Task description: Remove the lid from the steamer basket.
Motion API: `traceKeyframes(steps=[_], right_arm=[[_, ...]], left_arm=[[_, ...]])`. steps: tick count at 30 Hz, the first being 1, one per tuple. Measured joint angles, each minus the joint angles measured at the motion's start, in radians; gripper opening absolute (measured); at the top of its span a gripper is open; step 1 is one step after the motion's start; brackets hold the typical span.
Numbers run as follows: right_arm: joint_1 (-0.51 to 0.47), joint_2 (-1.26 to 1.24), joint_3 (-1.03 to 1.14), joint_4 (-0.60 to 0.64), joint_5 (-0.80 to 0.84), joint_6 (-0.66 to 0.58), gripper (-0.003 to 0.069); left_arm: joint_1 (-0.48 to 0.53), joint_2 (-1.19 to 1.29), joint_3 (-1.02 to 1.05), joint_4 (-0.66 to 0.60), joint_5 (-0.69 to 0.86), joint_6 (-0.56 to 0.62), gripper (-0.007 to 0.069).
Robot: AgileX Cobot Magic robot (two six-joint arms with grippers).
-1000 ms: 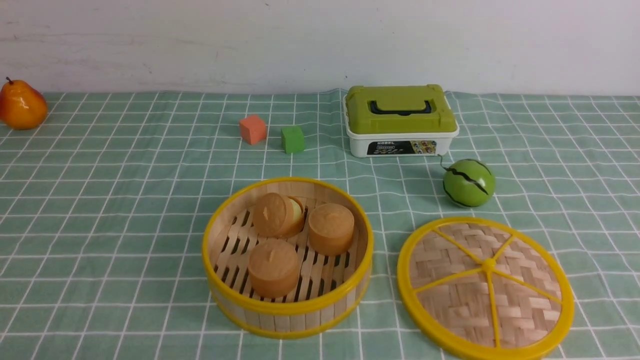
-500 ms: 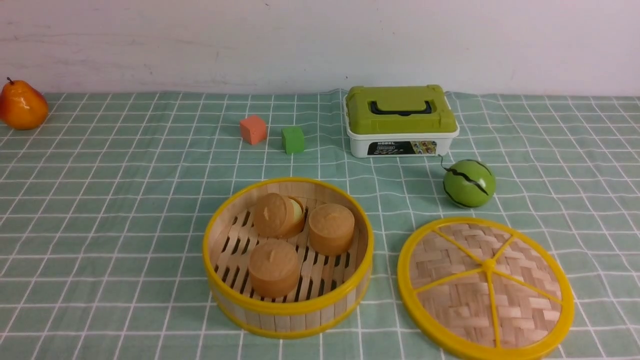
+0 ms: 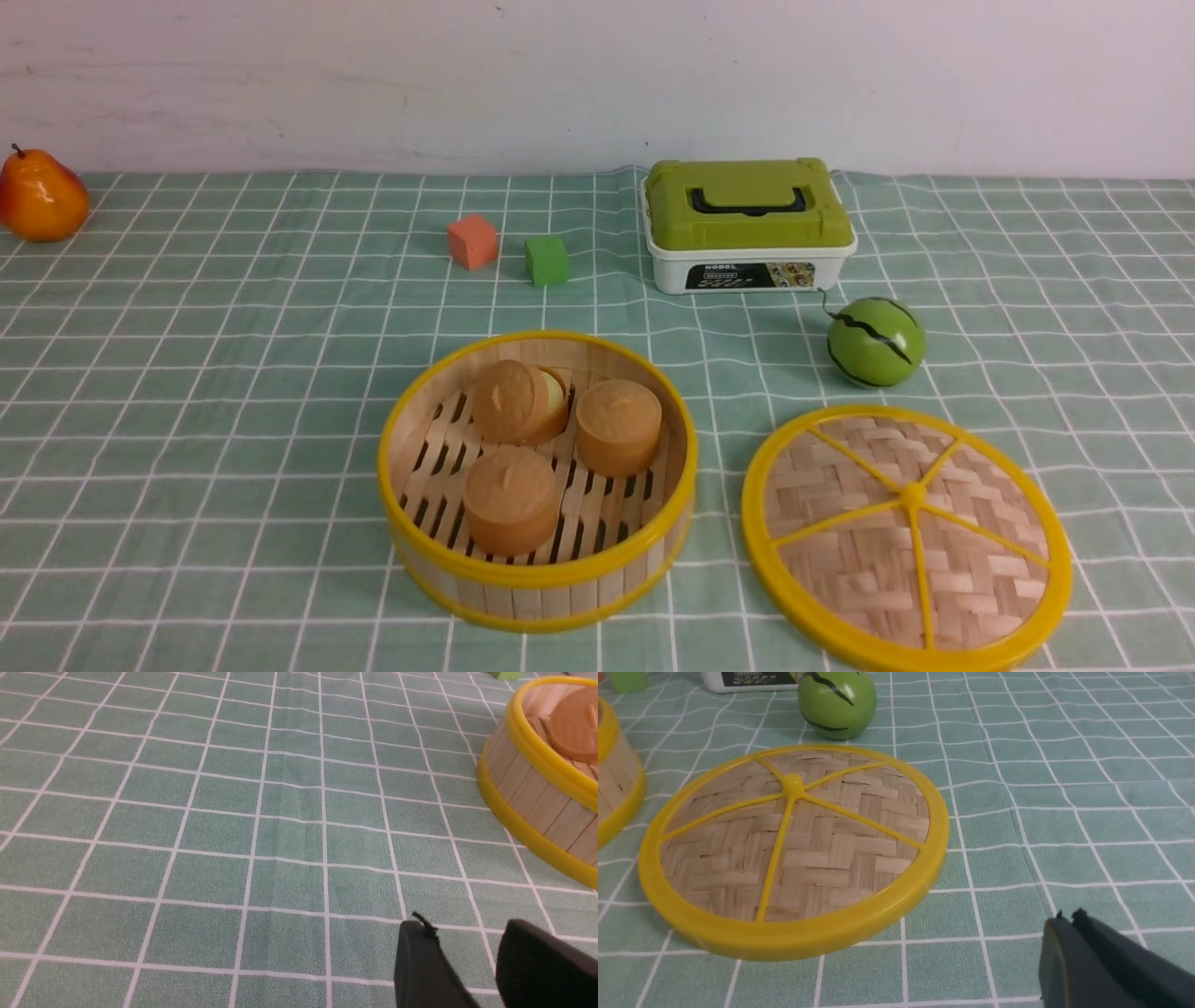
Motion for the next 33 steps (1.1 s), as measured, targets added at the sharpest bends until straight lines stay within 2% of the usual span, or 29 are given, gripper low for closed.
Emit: traceKeyframes(steps=[33], right_arm=[[0.0, 0.0, -0.001, 0.001, 0.003, 0.006, 0.0013]], left_arm=[[0.0, 0.0, 0.0, 0.0, 0.0, 0.0, 0.0239]])
